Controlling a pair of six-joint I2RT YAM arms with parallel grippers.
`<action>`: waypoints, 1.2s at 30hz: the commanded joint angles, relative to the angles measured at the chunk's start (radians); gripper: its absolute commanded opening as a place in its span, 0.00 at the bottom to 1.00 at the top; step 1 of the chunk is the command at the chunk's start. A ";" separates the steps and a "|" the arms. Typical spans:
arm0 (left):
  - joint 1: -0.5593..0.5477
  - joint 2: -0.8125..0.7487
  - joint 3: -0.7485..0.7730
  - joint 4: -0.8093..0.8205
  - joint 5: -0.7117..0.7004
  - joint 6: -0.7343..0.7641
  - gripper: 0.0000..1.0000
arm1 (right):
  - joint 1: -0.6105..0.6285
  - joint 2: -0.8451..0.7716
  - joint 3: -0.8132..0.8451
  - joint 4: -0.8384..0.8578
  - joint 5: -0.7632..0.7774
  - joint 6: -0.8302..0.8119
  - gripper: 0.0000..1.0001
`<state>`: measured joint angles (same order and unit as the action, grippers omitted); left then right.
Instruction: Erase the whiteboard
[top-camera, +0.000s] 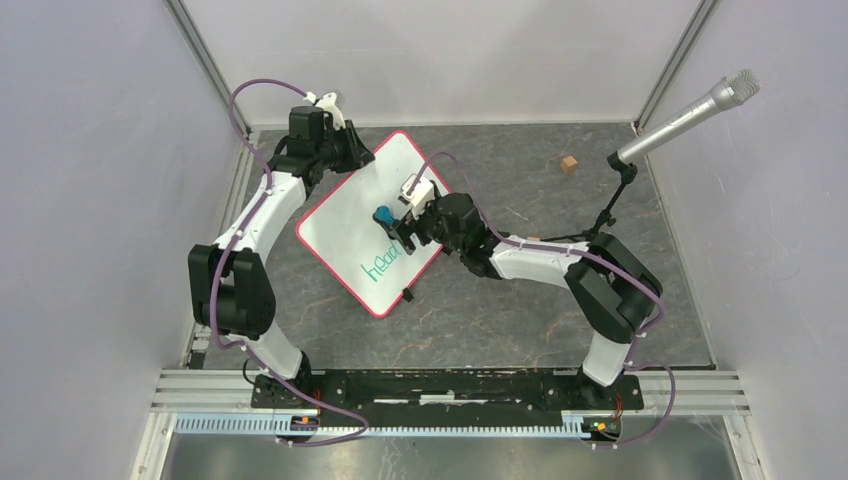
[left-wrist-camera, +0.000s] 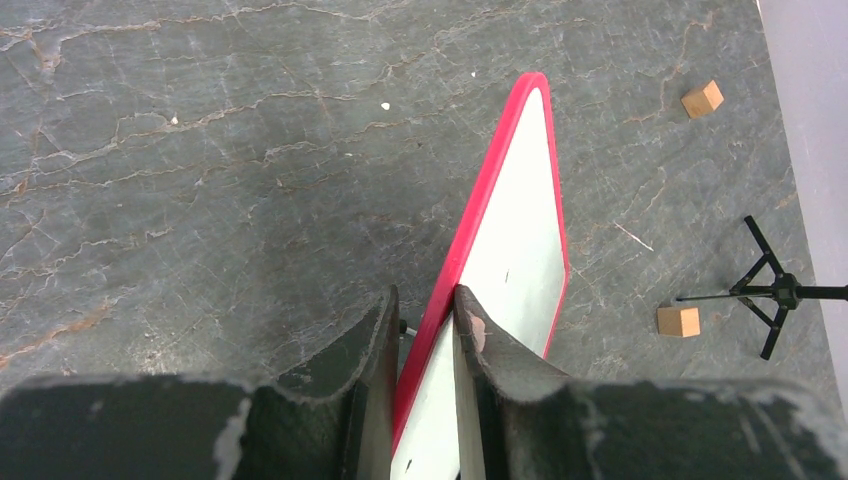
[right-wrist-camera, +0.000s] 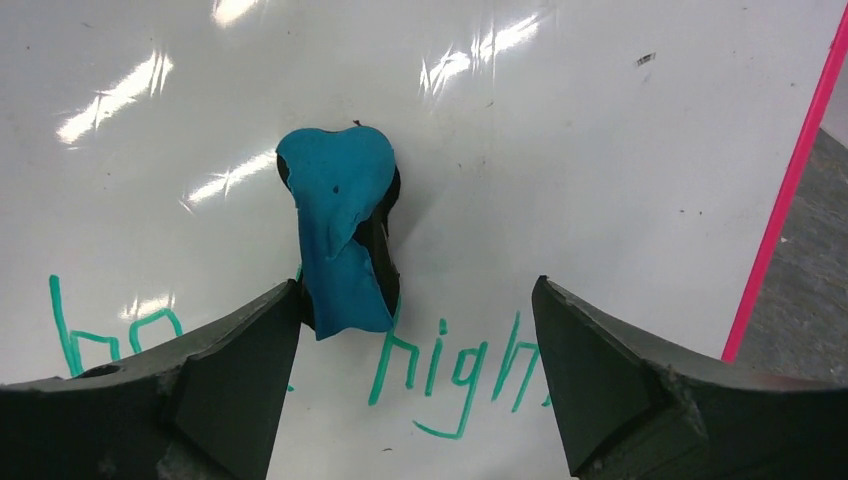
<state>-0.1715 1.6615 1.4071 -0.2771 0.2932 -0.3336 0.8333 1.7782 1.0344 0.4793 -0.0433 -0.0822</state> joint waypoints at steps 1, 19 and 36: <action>-0.014 0.003 0.023 -0.025 0.034 -0.040 0.20 | -0.010 -0.016 0.019 0.102 -0.055 0.033 0.88; -0.015 0.004 0.023 -0.023 0.046 -0.045 0.20 | -0.010 0.074 0.108 0.061 -0.154 0.054 0.63; -0.015 0.023 0.023 -0.024 0.050 -0.044 0.24 | -0.011 0.074 0.044 0.111 0.084 0.140 0.32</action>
<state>-0.1715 1.6638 1.4071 -0.2733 0.2974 -0.3336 0.8268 1.8679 1.1000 0.5587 -0.1089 0.0055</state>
